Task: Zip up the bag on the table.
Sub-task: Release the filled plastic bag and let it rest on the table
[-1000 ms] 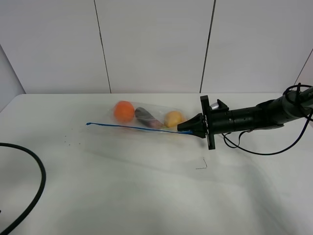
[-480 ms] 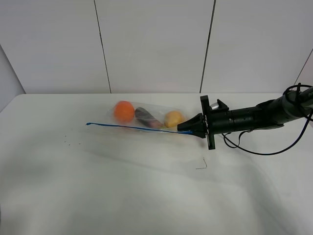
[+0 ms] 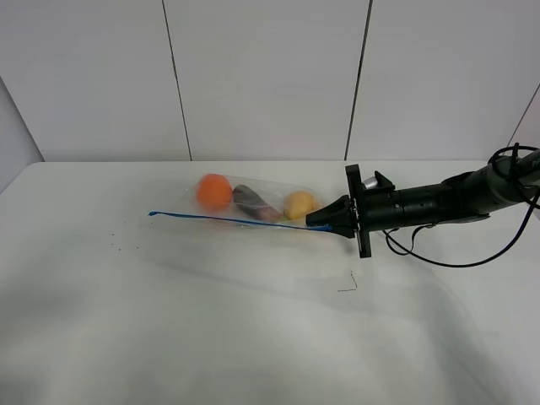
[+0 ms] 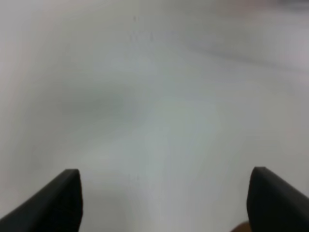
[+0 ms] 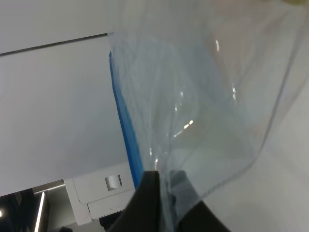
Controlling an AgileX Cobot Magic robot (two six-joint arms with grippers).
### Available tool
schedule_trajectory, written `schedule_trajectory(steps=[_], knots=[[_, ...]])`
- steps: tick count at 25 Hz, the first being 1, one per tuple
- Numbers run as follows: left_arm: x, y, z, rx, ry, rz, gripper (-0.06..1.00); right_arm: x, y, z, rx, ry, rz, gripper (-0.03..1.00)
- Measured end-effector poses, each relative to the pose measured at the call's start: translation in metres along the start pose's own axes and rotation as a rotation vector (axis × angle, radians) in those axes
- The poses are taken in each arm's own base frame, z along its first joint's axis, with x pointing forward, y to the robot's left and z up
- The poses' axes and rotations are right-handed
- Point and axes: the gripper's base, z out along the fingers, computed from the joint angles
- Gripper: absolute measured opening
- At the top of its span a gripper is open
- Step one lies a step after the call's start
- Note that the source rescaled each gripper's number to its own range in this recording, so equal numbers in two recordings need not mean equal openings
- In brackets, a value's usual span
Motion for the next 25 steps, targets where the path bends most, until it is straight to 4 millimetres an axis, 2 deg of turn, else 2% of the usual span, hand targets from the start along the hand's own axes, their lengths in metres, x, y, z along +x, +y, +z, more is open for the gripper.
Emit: schedule_trajectory(steps=[13,15,17,19,20,22,25], knots=[[0.002,0.000,-0.004,0.019,-0.029,0.009,0.96,0.000,0.000,0.000,0.001,0.001,0.000,0.02],[0.002,0.000,-0.004,0.019,-0.029,0.009,0.96,0.001,-0.001,0.000,0.007,0.007,-0.003,0.15],[0.002,0.000,-0.004,0.019,-0.029,0.008,0.96,0.002,-0.002,0.000,0.021,0.019,0.002,0.41],[0.002,0.000,-0.004,0.019,-0.029,0.008,0.96,0.002,-0.004,-0.003,0.038,0.029,0.012,0.75],[0.002,0.000,-0.004,0.019,-0.029,0.008,0.96,0.001,-0.006,-0.006,0.046,0.030,0.020,0.85],[0.002,0.000,-0.004,0.019,-0.029,0.008,0.96,-0.002,-0.006,-0.013,0.086,0.047,0.005,0.95],[0.002,0.000,-0.004,0.019,-0.029,0.008,0.96,-0.013,0.010,-0.029,0.205,0.085,-0.080,0.99]])
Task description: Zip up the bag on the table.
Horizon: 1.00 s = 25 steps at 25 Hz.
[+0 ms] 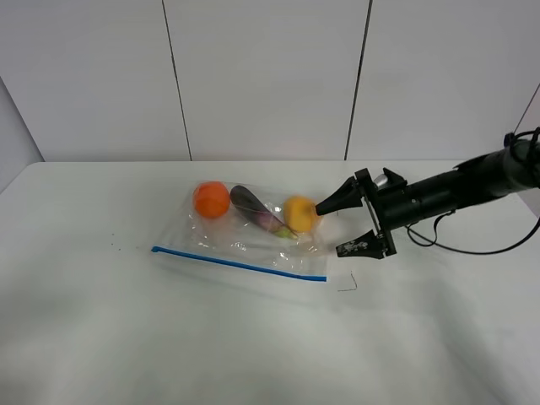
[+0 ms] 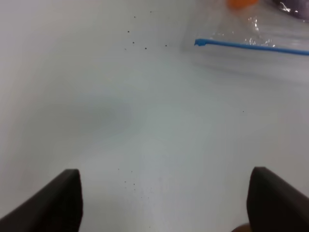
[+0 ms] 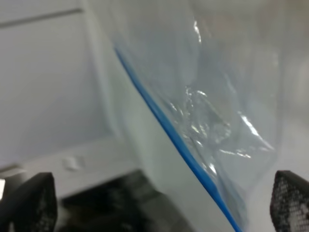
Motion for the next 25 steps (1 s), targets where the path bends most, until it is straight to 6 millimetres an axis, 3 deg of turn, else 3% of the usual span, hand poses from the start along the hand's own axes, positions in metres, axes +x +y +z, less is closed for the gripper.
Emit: schedule_trajectory(steps=[6,10,14,19,25], knots=[[0.000,0.000,0.000,0.000,0.000,0.000,0.96,-0.028,0.058,-0.043,0.550,-0.006,-0.270,1.00],[0.000,0.000,0.000,0.000,0.000,0.000,0.96,-0.041,0.081,-0.067,0.833,-0.103,-0.286,1.00],[0.000,0.000,0.000,0.000,0.000,0.000,0.96,-0.045,0.087,-0.084,0.916,-0.169,-0.277,1.00],[0.000,0.000,0.000,0.000,0.000,0.000,0.96,-0.039,0.085,-0.089,0.937,-0.163,-0.266,1.00],[0.000,0.000,0.000,0.000,0.000,0.000,0.96,0.003,0.085,-0.097,0.958,-0.121,-0.241,1.00]])
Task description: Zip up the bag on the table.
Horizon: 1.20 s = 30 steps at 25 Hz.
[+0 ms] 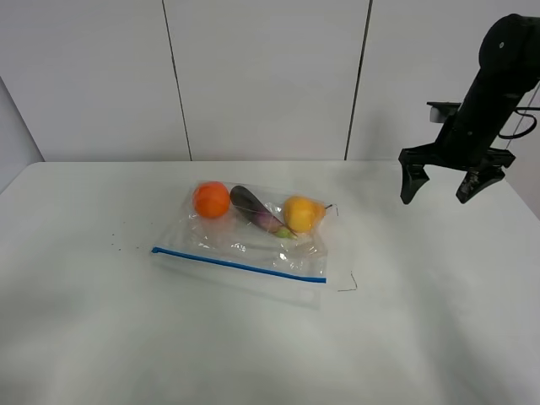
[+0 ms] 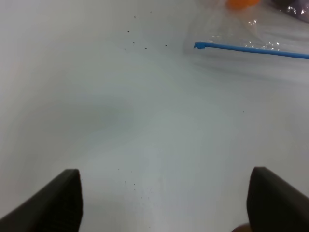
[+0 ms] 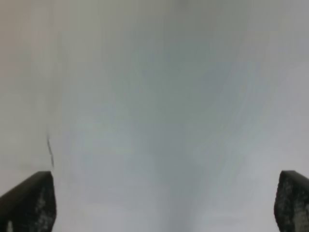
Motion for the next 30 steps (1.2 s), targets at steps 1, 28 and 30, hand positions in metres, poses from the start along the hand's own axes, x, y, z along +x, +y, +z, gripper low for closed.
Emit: schedule_trajectory(steps=[1,28,30], knots=[[0.000,0.000,0.000,0.000,0.000,0.000,0.96,0.011,0.000,-0.004,0.001,0.009,-0.001,1.00],[0.000,0.000,0.000,0.001,0.000,0.000,0.96,0.345,-0.002,-0.069,0.043,-0.755,-0.058,1.00],[0.000,0.000,0.000,0.001,0.000,0.000,0.96,0.356,-0.004,-0.072,0.056,-0.827,-0.046,1.00]])
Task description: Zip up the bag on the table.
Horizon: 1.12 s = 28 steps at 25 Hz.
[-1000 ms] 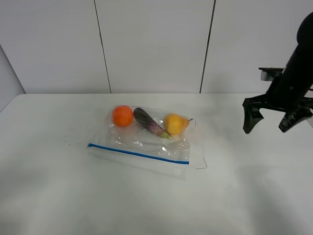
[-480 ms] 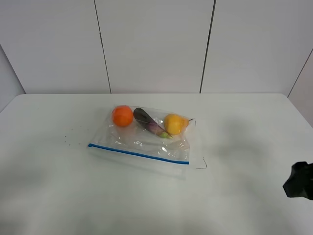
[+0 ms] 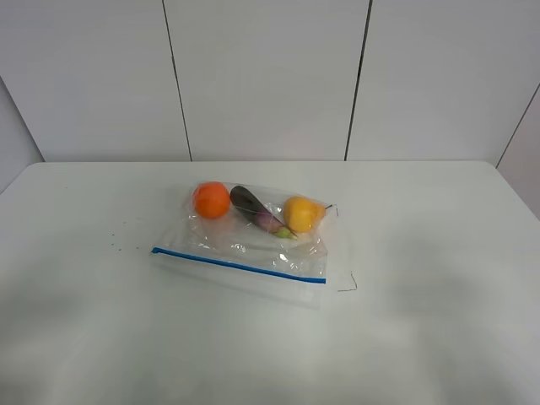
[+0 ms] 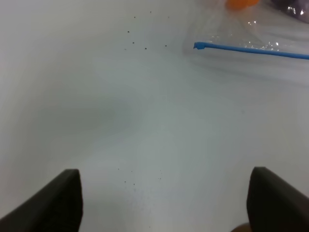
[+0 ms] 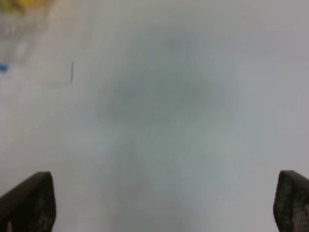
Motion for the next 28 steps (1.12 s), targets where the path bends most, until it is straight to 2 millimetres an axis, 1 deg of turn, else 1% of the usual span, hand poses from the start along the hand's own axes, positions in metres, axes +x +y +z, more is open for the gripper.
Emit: schedule_trajectory(steps=[3,24,28], knots=[[0.0000,0.0000,0.0000,0.000,0.000,0.000,0.96,0.0034,-0.0009,-0.0066,0.011,-0.048,0.009,1.00],[0.0000,0.0001,0.0000,-0.001,0.000,0.000,0.96,0.0044,-0.0016,-0.0059,0.029,-0.047,0.011,1.00],[0.0000,0.0001,0.0000,-0.001,0.000,0.000,0.96,0.0078,-0.0016,-0.0120,0.043,-0.093,0.021,1.00]])
